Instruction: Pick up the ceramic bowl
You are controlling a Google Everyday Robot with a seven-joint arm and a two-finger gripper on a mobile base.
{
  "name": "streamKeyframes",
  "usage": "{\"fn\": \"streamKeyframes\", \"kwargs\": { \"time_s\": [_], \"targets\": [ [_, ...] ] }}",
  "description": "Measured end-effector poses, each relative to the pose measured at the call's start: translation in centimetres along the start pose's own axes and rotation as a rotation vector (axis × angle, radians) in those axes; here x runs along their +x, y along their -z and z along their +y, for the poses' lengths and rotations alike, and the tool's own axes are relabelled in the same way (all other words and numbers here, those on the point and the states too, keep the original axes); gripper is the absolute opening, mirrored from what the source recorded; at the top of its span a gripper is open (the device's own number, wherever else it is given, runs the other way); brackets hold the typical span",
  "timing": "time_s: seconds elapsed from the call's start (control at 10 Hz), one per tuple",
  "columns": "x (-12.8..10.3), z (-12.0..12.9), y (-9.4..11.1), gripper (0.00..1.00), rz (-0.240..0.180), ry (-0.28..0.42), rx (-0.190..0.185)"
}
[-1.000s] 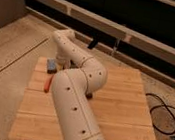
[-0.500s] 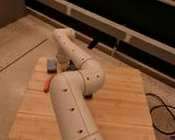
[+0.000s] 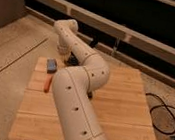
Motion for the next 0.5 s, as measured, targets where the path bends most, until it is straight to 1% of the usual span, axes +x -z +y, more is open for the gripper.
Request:
{"fn": "streamKeyframes", "kwargs": {
  "time_s": [0.1,0.2,0.3,0.4,0.5],
  "targets": [
    [-0.6,0.1,1.7,0.00,-0.045,0.013,0.017],
    [-0.9,0.1,2.9,0.00,-0.076,0.022,0.029],
    [-0.9,0.2,4.6,0.00,-0.118,0.030,0.048],
    [-0.6,0.4,5.7,0.00,-0.144,0.033,0.060],
    [0.1,0.9,7.0,0.00,-0.173,0.031,0.063]
  ]
}}
